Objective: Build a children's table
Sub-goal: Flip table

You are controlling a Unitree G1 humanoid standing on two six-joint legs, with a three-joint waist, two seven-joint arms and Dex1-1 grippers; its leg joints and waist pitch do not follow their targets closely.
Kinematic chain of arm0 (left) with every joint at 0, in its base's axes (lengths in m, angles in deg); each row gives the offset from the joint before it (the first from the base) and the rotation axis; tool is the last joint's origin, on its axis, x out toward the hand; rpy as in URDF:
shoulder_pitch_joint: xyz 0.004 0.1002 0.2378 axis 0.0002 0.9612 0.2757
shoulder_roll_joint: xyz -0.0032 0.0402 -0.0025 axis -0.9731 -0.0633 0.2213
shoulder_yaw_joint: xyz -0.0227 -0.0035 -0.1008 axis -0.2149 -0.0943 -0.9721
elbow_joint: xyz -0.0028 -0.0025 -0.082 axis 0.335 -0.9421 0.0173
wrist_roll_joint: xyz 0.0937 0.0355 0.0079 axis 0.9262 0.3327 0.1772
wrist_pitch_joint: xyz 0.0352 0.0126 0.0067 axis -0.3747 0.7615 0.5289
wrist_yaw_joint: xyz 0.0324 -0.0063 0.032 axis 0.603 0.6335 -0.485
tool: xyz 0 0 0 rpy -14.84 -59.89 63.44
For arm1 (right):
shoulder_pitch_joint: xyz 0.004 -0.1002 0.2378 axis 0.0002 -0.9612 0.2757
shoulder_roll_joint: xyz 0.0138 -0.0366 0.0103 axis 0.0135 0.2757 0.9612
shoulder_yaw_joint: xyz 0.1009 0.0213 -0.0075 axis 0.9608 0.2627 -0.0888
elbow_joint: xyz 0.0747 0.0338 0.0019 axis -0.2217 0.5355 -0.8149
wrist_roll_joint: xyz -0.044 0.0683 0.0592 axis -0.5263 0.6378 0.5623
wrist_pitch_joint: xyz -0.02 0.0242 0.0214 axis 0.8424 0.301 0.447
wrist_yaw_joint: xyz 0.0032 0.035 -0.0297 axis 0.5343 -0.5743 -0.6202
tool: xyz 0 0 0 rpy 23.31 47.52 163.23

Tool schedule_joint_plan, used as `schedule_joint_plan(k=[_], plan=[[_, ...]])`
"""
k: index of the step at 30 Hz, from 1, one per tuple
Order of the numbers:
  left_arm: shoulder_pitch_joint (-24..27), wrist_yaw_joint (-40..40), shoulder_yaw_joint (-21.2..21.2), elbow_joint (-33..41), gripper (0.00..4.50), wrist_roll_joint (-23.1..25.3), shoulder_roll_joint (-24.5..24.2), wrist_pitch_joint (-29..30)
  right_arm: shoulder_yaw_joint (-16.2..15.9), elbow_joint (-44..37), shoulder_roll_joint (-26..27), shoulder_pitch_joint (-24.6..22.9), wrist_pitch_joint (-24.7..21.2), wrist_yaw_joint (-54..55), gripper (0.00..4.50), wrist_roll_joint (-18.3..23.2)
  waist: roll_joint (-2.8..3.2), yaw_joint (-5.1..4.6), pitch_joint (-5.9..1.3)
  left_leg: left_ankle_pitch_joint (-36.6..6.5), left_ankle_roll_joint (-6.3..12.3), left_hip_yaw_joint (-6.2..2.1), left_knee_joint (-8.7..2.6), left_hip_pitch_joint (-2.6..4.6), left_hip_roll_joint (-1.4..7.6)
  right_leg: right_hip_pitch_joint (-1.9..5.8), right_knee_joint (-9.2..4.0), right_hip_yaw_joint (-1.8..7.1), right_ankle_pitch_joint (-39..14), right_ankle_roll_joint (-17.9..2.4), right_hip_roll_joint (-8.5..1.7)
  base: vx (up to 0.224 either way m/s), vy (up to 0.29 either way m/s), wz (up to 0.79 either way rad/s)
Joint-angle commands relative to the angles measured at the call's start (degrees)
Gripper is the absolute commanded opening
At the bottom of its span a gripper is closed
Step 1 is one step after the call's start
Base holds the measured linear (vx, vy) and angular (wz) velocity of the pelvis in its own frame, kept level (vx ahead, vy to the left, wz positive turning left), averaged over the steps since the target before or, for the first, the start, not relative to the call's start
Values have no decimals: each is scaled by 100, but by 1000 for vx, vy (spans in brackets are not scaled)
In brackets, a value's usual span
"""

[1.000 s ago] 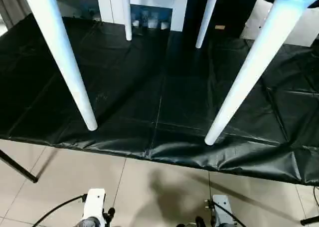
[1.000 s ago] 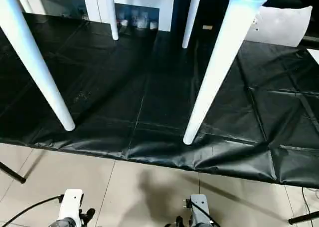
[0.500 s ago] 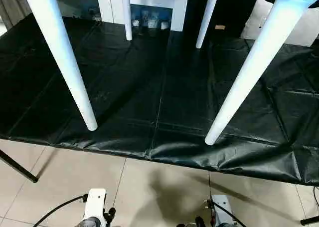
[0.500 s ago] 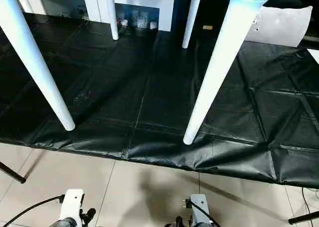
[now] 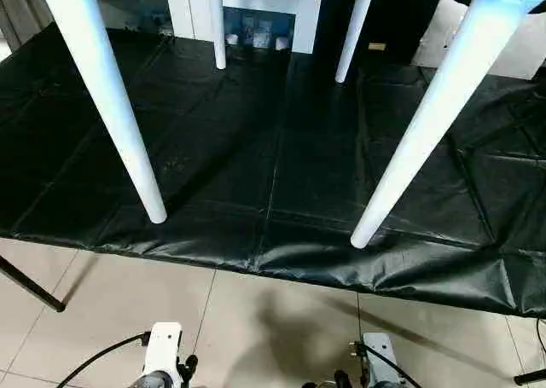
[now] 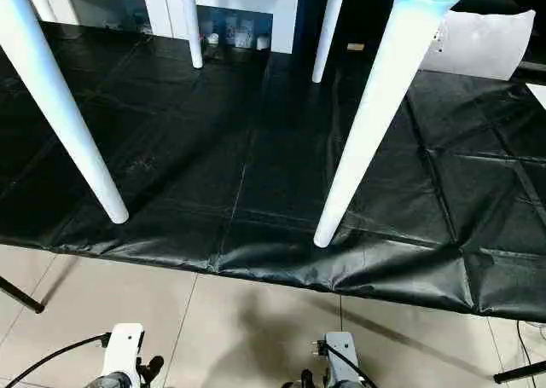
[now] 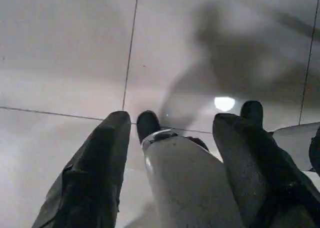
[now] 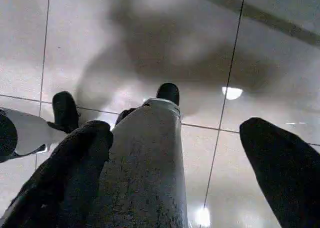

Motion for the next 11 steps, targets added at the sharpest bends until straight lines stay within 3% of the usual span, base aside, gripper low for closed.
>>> schedule_joint_plan(k=[1,11], plan=[[35,-4,14,-4,295,-13,23,28,14,43,7,-68,-84,20,450,1,55,-10,-160,-876,438,-86,-557,-34,394,188,-371,268,-800,-1594,-419,0,0,0],[35,-4,14,-4,295,-13,23,28,14,43,7,-68,-84,20,450,1,50,-8,-166,-789,492,-80,-549,-35,393,198,-363,268,-725,-1628,-424,0,0,0]])
